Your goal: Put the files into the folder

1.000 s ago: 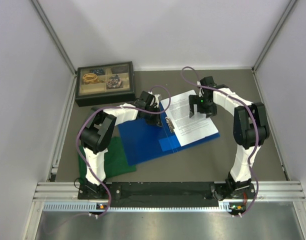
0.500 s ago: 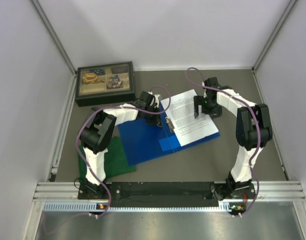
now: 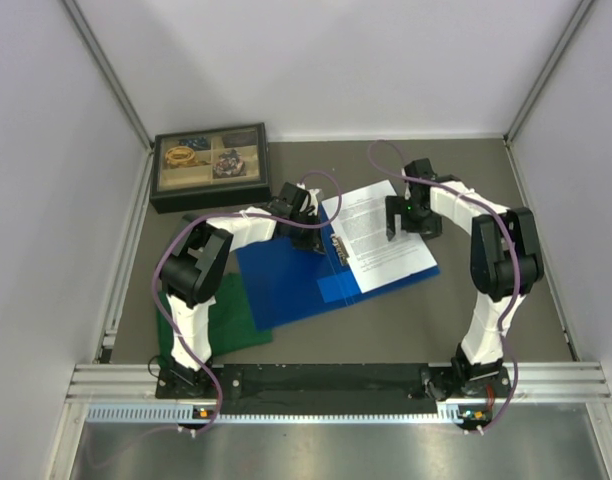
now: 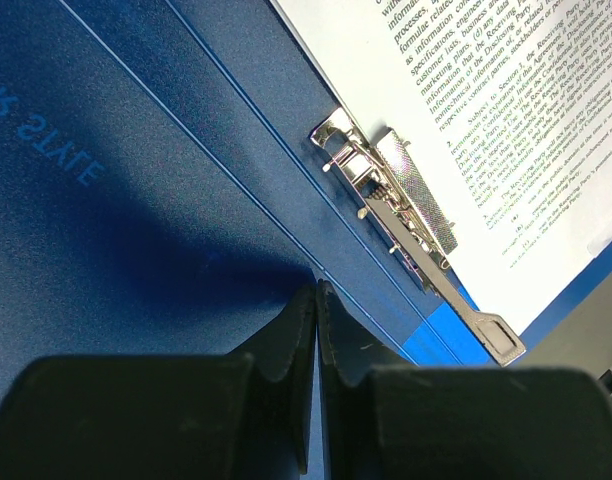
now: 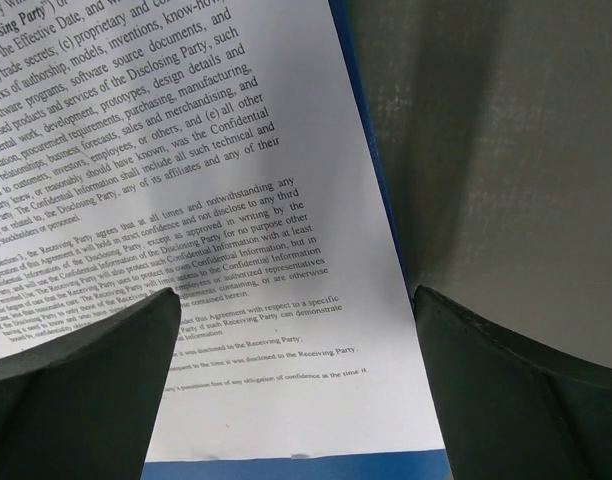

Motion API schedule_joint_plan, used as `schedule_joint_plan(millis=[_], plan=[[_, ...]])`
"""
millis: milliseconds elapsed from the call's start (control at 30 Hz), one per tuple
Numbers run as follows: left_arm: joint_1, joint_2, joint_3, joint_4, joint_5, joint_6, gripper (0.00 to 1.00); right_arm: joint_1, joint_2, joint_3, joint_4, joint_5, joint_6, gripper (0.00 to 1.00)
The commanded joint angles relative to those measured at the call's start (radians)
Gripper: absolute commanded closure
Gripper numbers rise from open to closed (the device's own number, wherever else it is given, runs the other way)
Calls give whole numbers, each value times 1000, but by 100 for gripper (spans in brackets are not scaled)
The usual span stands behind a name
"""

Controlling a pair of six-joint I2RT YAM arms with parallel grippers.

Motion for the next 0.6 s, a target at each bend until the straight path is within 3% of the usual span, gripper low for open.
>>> schedule_joint_plan(millis=[0,167,267,367,500,567], plan=[[-10,82,-68,-130,-96,54,91,31,-61,13,-12,95,21,1],[-10,79,-71,-126,-93,54,91,28,-107,53,-81,217,16,1],[-10,79,-70,-128,-95,52,91,37,-147,102,-148,197,134,1],[-10,85,-64,-134,-98,52,91,63,-170,96,-111,-23,312,4],[-8,87,-61,-139,-103,49,92,141,-183,-3,111,-361,597,26],[-10,90,-58,-143,-101,51,92,176,-160,-17,162,-401,726,30]])
